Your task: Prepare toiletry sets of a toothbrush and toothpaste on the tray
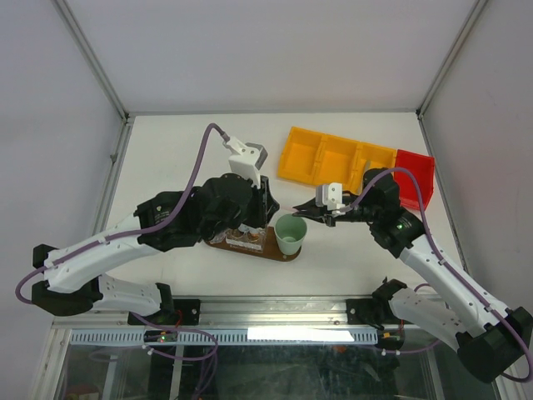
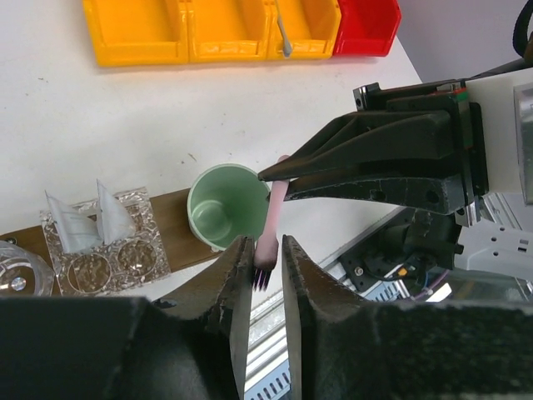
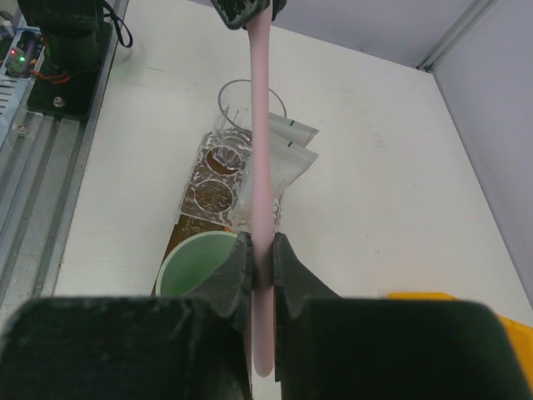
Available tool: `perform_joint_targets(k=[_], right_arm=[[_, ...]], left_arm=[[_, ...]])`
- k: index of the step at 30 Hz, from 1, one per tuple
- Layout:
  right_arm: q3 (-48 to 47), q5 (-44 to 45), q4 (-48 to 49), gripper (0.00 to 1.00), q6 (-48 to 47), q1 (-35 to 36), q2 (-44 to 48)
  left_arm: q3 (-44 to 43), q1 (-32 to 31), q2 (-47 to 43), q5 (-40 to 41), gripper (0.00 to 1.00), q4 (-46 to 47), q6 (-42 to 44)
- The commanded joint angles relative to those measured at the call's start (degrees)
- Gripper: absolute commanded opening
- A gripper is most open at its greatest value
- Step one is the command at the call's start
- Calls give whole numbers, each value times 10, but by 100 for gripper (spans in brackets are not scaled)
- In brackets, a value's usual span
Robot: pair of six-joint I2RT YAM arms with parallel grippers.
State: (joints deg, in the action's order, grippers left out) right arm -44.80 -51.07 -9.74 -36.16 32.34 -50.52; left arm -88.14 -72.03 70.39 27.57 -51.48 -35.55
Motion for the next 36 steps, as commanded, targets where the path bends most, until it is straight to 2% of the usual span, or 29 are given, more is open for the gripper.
perform_joint_targets(k=[1, 4, 5, 6, 8, 9, 11, 12, 19, 21, 25, 29, 36], right_arm=[[-28, -6, 24, 0, -3, -1, 11], [-29, -5, 28, 0, 5, -1, 12], [-30, -4, 29, 4, 12, -1, 11], [-34, -1, 28, 14, 20, -2, 11], [-38, 29, 35, 38, 49, -1, 15], [-42, 44, 39, 54, 71, -1, 19], [-49, 61, 43, 96, 111, -2, 31], [-54, 63, 43, 99, 125, -1, 38], [-75, 97, 63, 100, 244, -1, 93], [-73, 144, 71, 100, 275, -1, 108], [-68, 295, 82, 100, 348, -1, 137], [-68, 412, 74, 100, 380, -2, 154], [-92, 485, 31, 100, 390, -1, 147]], left_arm=[[-21, -3, 1, 4, 18, 11, 8], [-24, -4, 3, -3, 10, 10, 11], [-26, -4, 3, -3, 4, 7, 11], [-29, -3, 3, -3, 0, 3, 10], [-35, -3, -2, -9, 0, -5, 9], [-36, -3, -8, -14, 0, -9, 7], [-36, -4, -22, -20, 0, -19, 1], [-38, -3, -29, -21, 0, -27, -2], [-53, -3, -82, 10, 0, -118, -43], [-59, -4, -95, 9, 0, -141, -51], [-71, -4, -116, 5, 0, -190, -65], [-88, -3, -123, 14, 0, -256, -82], [-79, -4, -127, 51, 0, -315, -111]])
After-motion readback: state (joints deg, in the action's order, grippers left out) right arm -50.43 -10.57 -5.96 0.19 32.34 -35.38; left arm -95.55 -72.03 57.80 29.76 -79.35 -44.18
